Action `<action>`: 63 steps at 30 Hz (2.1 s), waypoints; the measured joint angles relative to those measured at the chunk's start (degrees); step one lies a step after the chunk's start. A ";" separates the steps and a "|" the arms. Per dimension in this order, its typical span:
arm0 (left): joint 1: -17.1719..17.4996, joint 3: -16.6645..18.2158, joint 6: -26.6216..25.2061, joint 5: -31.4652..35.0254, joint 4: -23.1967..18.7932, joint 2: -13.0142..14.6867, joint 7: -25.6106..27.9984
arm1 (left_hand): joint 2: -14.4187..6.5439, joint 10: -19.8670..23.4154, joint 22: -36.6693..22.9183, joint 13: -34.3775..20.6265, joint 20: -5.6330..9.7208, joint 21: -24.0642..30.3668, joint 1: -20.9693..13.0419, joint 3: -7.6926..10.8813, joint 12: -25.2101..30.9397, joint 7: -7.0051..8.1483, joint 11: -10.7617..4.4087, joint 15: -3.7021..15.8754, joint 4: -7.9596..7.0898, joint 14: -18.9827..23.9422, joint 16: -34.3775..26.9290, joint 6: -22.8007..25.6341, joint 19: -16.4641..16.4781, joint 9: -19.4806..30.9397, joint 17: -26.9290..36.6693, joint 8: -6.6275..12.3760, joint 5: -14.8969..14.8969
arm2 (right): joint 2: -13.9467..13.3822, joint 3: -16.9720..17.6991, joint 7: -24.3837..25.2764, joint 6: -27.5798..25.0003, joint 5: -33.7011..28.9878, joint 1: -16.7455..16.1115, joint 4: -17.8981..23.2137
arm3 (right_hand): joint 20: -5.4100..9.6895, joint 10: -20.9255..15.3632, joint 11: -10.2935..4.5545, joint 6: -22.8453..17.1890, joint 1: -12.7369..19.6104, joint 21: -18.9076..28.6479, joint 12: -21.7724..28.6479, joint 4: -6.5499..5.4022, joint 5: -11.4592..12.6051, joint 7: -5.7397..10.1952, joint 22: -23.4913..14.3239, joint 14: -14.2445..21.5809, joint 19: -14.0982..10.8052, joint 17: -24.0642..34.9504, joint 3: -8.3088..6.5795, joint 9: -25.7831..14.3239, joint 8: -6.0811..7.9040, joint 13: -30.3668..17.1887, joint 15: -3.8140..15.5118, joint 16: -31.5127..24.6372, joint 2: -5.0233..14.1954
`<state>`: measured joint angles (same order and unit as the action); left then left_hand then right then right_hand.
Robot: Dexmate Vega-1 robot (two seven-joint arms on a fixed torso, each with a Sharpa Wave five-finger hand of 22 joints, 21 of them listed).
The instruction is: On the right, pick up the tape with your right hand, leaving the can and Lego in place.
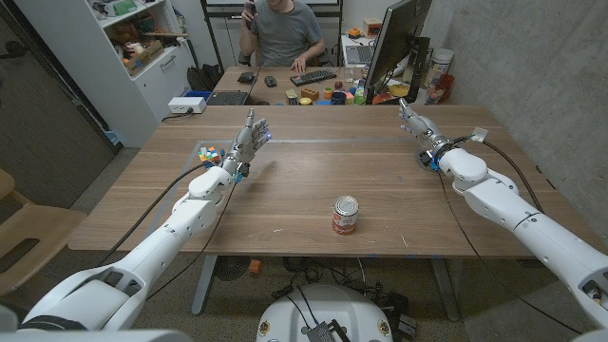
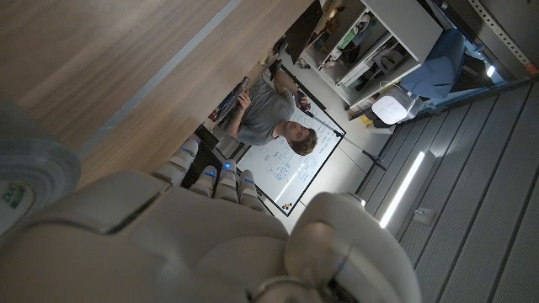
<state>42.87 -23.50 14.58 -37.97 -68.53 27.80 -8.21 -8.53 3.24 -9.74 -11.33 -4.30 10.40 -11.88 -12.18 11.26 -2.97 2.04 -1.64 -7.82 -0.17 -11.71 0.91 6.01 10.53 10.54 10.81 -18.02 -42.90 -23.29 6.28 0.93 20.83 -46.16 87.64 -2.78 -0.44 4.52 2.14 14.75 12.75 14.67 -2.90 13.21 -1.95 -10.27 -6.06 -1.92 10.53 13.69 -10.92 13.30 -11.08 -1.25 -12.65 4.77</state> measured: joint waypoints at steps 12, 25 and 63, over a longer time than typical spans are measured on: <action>-0.46 -0.44 -0.26 0.21 0.36 -0.17 -0.70 | 0.00 0.00 0.00 0.00 0.00 0.00 0.00 0.00 0.00 0.00 0.00 0.00 0.00 0.00 0.00 0.00 0.00 0.00 0.00 0.00 0.00 | -9.26 -0.16 4.54 -13.96 -9.49 -2.36 12.26 | -0.59 -2.36 -0.55 -2.67 2.27 0.44 0.64 0.94 -0.41 0.01 0.00 1.99 -1.82 0.00 -0.68 0.00 0.50 0.01 1.26 -0.37 0.14; -0.50 -0.51 -0.43 0.22 0.38 -0.10 -0.87 | 0.00 -0.01 0.01 0.01 0.21 0.00 0.00 0.17 0.00 0.00 -0.01 0.00 -0.17 0.00 0.00 0.00 0.20 -0.01 0.00 0.00 0.23 | -18.38 -3.23 2.19 -28.50 -20.84 -2.96 22.53 | 0.04 -2.62 -1.25 -4.20 3.89 0.16 0.64 1.88 -0.41 0.73 0.01 2.07 -2.01 -0.01 -1.15 -0.01 0.72 0.01 1.79 0.07 0.49; 0.18 -0.82 -1.47 0.95 -2.71 1.26 -0.42 | 0.30 0.94 0.01 0.01 0.20 0.00 -0.30 0.16 0.22 -0.32 -0.30 0.01 -0.16 0.00 0.00 0.32 0.20 -0.01 -0.01 0.22 0.45 | -21.32 -12.21 -11.25 -36.53 -43.34 -0.04 20.19 | 3.91 -6.23 -7.07 -10.44 16.02 -0.12 0.64 8.27 0.44 3.69 0.01 5.57 -7.14 -0.15 -5.65 -0.43 2.01 0.02 2.99 0.46 2.31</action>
<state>43.04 -24.32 13.10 -37.02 -71.24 29.06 -8.62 -8.23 4.18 -9.73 -11.32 -4.10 10.40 -12.18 -12.01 11.47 -3.28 1.74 -1.63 -7.98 -0.17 -11.71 1.24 6.20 10.52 10.52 11.03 -17.57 -64.23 -35.50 -4.97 -35.60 -22.50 -46.20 107.83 1.13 -6.67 -2.55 -8.30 30.77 12.63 15.31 5.38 13.65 1.74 -10.26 -0.50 -9.07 10.39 8.04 -11.34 15.31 -11.05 1.74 -12.19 7.08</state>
